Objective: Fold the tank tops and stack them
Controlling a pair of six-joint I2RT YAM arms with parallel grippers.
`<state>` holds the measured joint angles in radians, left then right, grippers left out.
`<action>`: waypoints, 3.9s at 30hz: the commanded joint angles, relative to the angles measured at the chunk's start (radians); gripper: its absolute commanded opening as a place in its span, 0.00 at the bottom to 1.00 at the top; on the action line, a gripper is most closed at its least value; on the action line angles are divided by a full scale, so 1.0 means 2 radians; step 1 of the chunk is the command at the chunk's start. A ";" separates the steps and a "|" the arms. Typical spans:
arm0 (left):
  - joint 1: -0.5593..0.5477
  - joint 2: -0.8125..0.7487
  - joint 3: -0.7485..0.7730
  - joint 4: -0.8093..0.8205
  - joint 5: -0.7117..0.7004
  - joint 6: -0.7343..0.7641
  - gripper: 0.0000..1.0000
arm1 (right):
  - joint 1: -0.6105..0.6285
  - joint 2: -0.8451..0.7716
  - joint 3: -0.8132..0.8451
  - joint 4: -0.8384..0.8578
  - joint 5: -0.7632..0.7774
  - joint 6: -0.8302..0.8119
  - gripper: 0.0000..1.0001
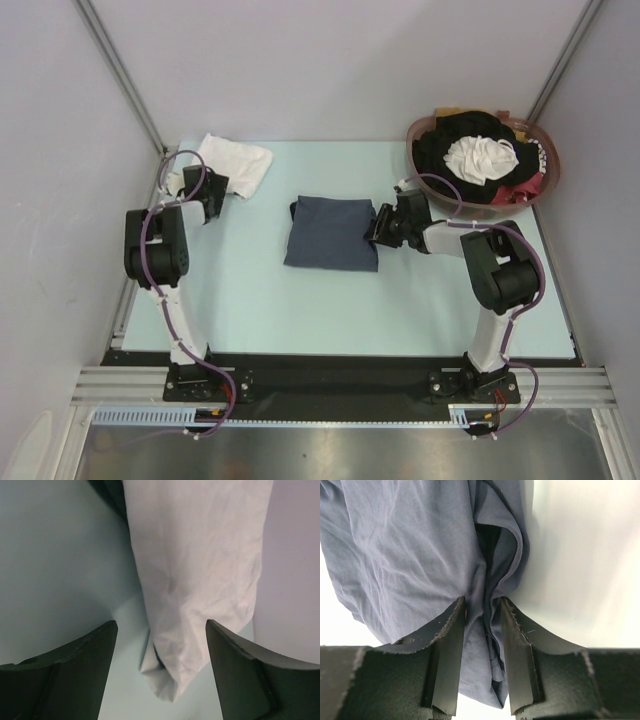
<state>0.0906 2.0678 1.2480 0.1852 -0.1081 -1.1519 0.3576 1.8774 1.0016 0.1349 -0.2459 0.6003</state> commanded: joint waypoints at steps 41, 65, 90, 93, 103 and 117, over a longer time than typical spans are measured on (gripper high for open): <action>0.029 -0.050 0.003 -0.346 0.066 0.427 0.03 | -0.006 -0.031 -0.012 0.029 -0.051 0.006 0.39; -0.005 -0.166 -0.054 -0.310 0.009 0.409 0.48 | -0.009 -0.031 -0.005 0.002 -0.033 -0.009 0.39; 0.000 -0.372 -0.434 0.063 0.014 0.030 0.00 | -0.013 -0.036 -0.009 0.004 -0.036 -0.006 0.45; -0.040 -0.376 -0.429 0.054 -0.032 -0.015 0.03 | -0.013 -0.036 -0.009 0.004 -0.034 -0.007 0.45; -0.135 -0.390 -0.402 0.005 -0.171 -0.136 0.18 | -0.018 -0.041 -0.015 0.007 -0.037 -0.006 0.44; -0.135 -0.564 -0.348 -0.183 -0.167 0.075 0.97 | -0.022 -0.042 -0.018 0.007 -0.034 -0.003 0.66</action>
<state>-0.1745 1.0107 0.4919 -0.1230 -0.4622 -1.2125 0.3183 1.8393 0.9649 0.1360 -0.3275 0.6022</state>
